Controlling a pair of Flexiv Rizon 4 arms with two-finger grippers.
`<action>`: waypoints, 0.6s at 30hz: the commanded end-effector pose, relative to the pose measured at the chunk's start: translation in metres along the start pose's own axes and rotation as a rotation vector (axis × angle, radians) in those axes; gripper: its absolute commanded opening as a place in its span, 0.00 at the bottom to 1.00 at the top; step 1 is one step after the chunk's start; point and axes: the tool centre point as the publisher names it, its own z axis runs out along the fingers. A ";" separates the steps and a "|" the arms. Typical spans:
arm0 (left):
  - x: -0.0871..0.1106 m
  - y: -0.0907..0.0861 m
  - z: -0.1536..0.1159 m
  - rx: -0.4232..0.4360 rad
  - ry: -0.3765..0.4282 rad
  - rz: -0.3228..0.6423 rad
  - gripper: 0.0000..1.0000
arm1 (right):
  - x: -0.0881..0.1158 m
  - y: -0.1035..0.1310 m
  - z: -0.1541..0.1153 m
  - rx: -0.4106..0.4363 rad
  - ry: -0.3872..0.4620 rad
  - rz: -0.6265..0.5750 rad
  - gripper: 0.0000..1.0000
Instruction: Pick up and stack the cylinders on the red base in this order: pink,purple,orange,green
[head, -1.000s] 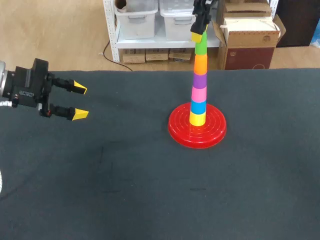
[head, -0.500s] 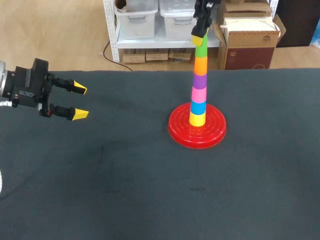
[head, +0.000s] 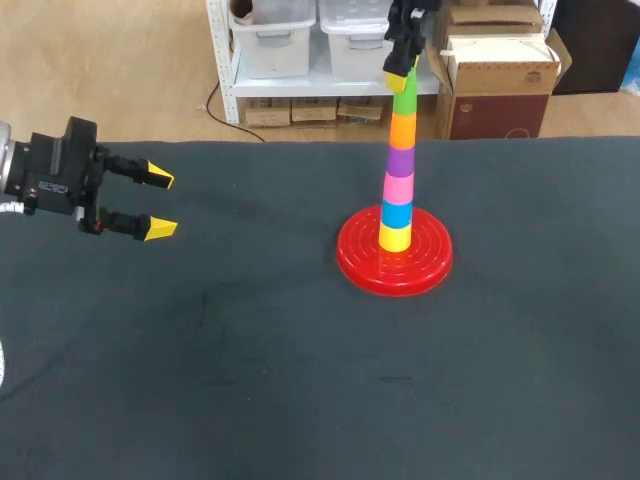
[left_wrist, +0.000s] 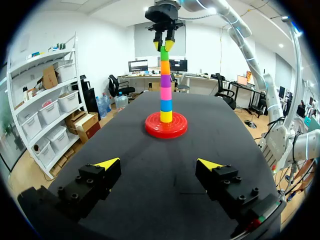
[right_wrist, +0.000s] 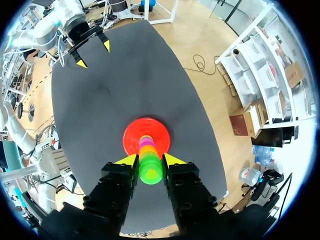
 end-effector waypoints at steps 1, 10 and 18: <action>0.001 0.000 0.000 -0.001 -0.004 0.003 1.00 | 0.001 0.001 0.006 -0.013 -0.005 -0.001 0.00; 0.001 0.000 0.000 -0.001 -0.004 0.003 1.00 | 0.004 0.005 0.032 -0.090 -0.034 0.016 0.00; 0.001 0.000 0.000 -0.001 -0.004 0.003 1.00 | 0.005 0.008 0.022 -0.046 -0.066 0.031 0.00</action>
